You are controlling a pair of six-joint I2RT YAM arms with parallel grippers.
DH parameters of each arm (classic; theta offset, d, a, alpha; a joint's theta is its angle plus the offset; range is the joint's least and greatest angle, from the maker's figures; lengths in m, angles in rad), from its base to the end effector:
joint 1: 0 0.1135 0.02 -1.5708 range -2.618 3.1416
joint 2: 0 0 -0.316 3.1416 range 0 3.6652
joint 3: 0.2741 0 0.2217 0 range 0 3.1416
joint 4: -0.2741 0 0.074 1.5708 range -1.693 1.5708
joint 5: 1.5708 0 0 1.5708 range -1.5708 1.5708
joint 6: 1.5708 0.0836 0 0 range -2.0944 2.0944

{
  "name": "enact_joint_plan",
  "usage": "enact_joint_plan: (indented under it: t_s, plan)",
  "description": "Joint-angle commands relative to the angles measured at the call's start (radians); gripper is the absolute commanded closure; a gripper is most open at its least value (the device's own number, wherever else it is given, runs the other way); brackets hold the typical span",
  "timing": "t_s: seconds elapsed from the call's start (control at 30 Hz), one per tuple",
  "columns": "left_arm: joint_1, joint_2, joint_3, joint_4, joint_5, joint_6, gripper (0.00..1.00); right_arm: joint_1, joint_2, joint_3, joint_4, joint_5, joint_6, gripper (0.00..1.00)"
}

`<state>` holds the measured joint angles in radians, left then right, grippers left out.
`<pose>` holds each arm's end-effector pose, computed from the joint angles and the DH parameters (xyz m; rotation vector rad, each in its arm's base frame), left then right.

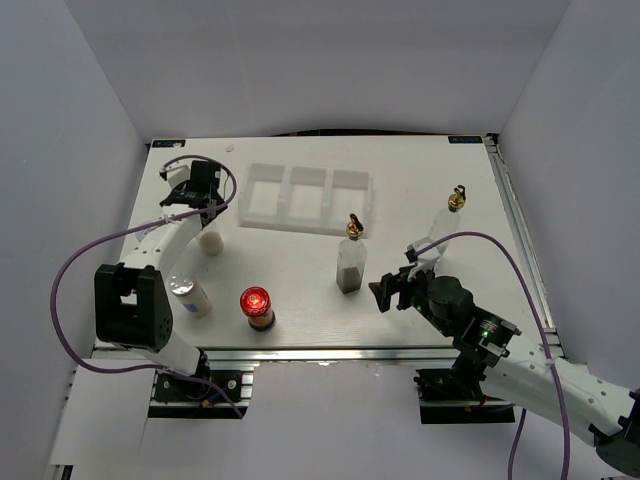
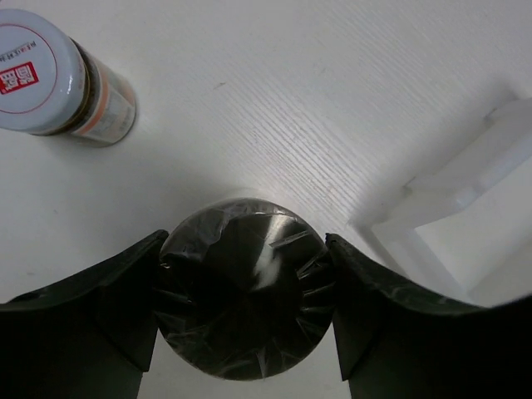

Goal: Organize the condiment bottles

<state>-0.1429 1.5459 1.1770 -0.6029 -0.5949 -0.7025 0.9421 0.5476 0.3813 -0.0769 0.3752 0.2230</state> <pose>0.3171 0.0017 0.2901 -0.8596 2.1892 0.3580 0.0941 0.0774 0.2653 -0.3840 1.7830 0.4904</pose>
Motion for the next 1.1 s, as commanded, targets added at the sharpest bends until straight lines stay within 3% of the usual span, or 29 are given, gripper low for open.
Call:
enact_joint_plan:
  t_s: [0.0, 0.03, 0.1, 0.2, 0.23, 0.27, 0.47, 0.8, 1.07]
  plan:
    - [0.005, -0.013, 0.050, 0.020, 0.029, 0.020, 0.26, -0.003, 0.005, 0.001, 0.045, 0.027, -0.020, 0.11]
    - [0.005, -0.018, 0.062, 0.022, 0.047, 0.021, 0.42, -0.003, 0.006, 0.004, 0.043, 0.030, -0.020, 0.11]
    - [0.005, -0.032, 0.084, 0.026, 0.064, 0.034, 0.55, -0.002, 0.011, 0.004, 0.042, 0.037, -0.020, 0.11]
    - [0.003, -0.062, 0.136, 0.023, 0.098, 0.063, 0.89, -0.003, 0.017, 0.005, 0.039, 0.047, -0.021, 0.11]
    - [0.003, -0.063, 0.148, 0.025, 0.098, 0.063, 0.89, -0.003, 0.017, 0.007, 0.037, 0.048, -0.020, 0.11]
    - [0.003, -0.075, 0.164, 0.029, 0.128, 0.073, 1.00, -0.003, 0.017, 0.005, 0.037, 0.053, -0.020, 0.11]
    - [-0.075, -0.087, 0.295, 0.120, 0.155, 0.119, 1.00, -0.002, 0.015, 0.004, 0.037, 0.076, -0.017, 0.11]
    - [-0.165, 0.238, 0.752, -0.006, 0.144, 0.202, 1.00, -0.003, 0.014, 0.002, 0.031, 0.100, -0.014, 0.11]
    - [-0.172, 0.394, 0.889, 0.029, 0.164, 0.239, 1.00, -0.002, 0.031, 0.010, 0.020, 0.106, -0.014, 0.11]
